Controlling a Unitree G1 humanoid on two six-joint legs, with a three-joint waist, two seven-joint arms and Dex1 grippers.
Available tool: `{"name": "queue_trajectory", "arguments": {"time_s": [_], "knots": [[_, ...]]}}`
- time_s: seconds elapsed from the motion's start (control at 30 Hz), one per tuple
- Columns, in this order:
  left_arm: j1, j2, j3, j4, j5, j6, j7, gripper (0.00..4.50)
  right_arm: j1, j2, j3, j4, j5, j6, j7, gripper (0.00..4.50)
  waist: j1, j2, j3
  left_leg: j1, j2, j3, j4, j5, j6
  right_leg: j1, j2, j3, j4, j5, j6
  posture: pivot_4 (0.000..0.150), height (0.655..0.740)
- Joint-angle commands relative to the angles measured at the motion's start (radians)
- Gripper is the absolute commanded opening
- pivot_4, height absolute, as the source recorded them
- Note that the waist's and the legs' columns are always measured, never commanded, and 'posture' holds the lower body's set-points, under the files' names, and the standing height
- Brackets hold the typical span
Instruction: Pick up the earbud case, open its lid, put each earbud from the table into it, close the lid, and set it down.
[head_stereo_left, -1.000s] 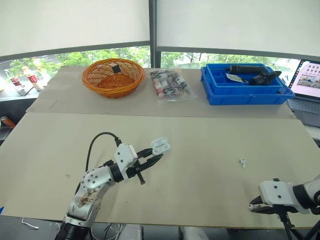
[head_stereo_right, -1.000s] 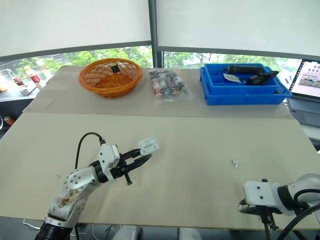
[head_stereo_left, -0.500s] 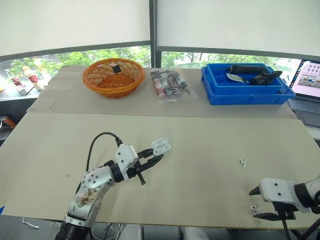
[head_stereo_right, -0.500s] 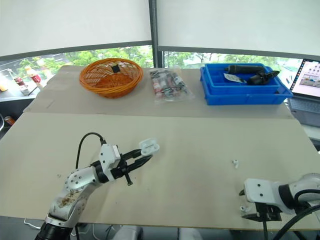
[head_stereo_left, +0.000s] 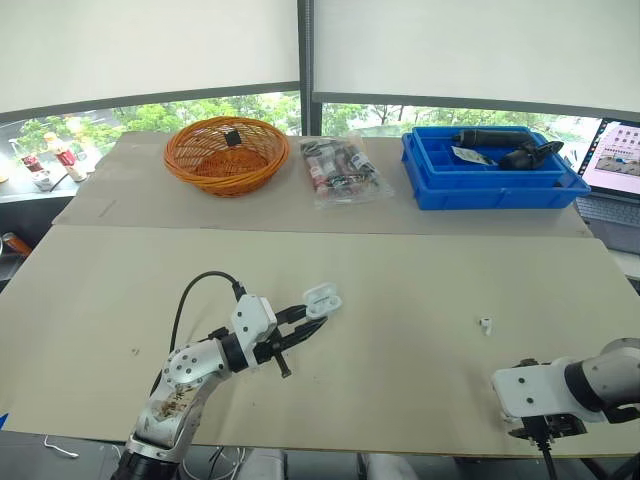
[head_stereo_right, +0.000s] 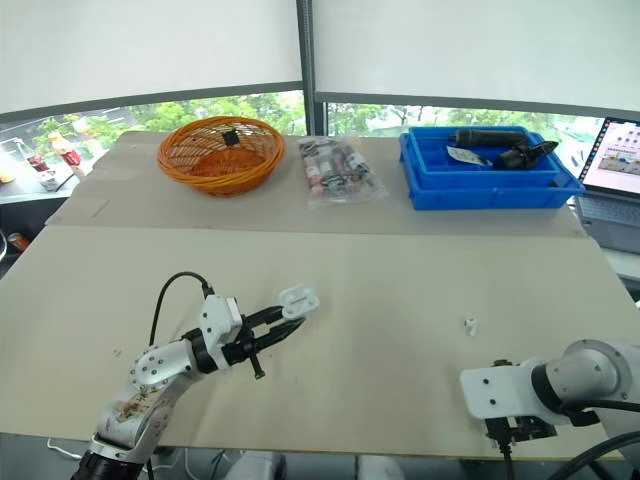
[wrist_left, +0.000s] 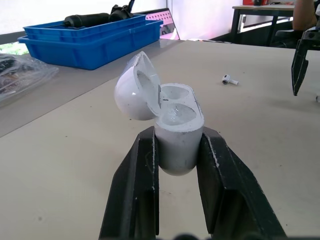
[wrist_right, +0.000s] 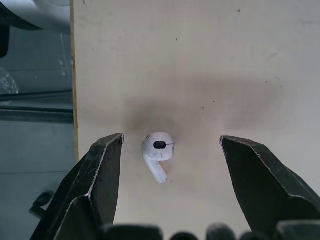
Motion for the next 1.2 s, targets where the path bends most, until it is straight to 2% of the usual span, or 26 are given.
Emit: {"name": "queue_trajectory", "arguments": {"time_s": [0.03,0.17,0.27,0.47,0.5,0.73,0.9,1.0,1.1,1.2], "knots": [[-0.004,0.003,0.004,-0.048,-0.018,0.006,0.004,0.54,-0.036,-0.01,0.022,0.008,-0.014,-0.003,0.0,3.45,0.0,0.0,0.0,0.0,0.0,0.0,0.0,0.0,0.0,0.0,0.0,0.0,0.0,0.0,0.0,0.15,0.7114],[-0.005,0.001,0.004,-0.05,-0.017,0.009,0.005,0.54,-0.061,-0.004,0.04,0.009,-0.006,0.015,0.009,3.45,0.0,0.0,0.0,0.0,0.0,0.0,0.0,0.0,0.0,0.0,0.0,0.0,0.0,0.0,0.0,0.15,0.7114],[-0.006,0.0,0.002,-0.048,-0.017,0.009,0.005,0.54,-0.072,-0.003,0.055,0.011,-0.008,0.024,0.012,2.62,0.0,0.0,0.0,0.0,0.0,0.0,0.0,0.0,0.0,0.0,0.0,0.0,0.0,0.0,0.0,0.15,0.7114],[-0.01,-0.002,0.001,-0.043,-0.017,0.008,0.003,0.54,-0.076,0.003,0.059,-0.005,-0.01,0.044,0.017,0.5,-0.008,-0.003,-0.001,0.001,0.001,0.0,0.0,0.0,0.0,0.0,0.0,0.0,0.001,0.0,-0.001,0.15,0.7114],[-0.011,-0.003,0.0,-0.041,-0.016,0.007,0.002,0.54,-0.073,0.003,0.054,-0.01,-0.006,0.048,0.018,0.34,-0.007,-0.003,-0.001,0.001,0.001,0.0,0.0,0.0,0.0,0.0,0.0,0.0,0.001,0.0,-0.001,0.15,0.7114],[-0.024,-0.01,-0.005,-0.027,-0.015,0.0,-0.001,0.54,-0.095,0.022,-0.035,-0.046,0.085,0.133,0.026,0.34,-0.005,-0.003,0.0,0.001,0.0,0.0,0.001,0.0,0.0,0.0,0.0,0.0,0.002,0.0,-0.001,0.15,0.7114],[-0.065,-0.036,-0.008,0.012,-0.02,-0.005,-0.005,0.54,-0.248,0.142,-0.12,-0.111,0.304,0.414,-0.046,0.34,-0.003,-0.003,0.0,0.001,0.0,0.0,0.001,0.0,0.0,0.0,0.0,0.0,0.002,0.0,-0.001,0.15,0.7114],[-0.11,-0.068,-0.014,0.051,-0.021,-0.005,0.0,0.54,-0.393,0.301,-0.15,-0.185,0.496,0.661,-0.169,0.34,-0.002,-0.003,0.0,0.0,0.0,0.0,0.001,0.0,0.0,0.0,0.0,0.0,0.002,0.001,-0.001,0.15,0.7114],[-0.164,-0.103,-0.011,0.098,-0.021,0.0,0.01,0.54,-0.535,0.542,-0.194,-0.246,0.663,0.877,-0.368,0.34,0.0,-0.004,0.0,0.0,0.0,-0.001,0.001,0.0,0.0,0.0,0.001,0.0,0.002,0.001,-0.001,0.15,0.7114],[-0.213,-0.125,-0.01,0.145,-0.018,0.003,0.009,0.54,-0.631,0.825,-0.241,-0.283,0.761,0.996,-0.597,0.34,0.0,-0.005,0.0,-0.001,0.0,-0.002,0.001,0.0,0.0,-0.001,0.001,-0.001,0.003,0.001,-0.001,0.15,0.7114]]}}
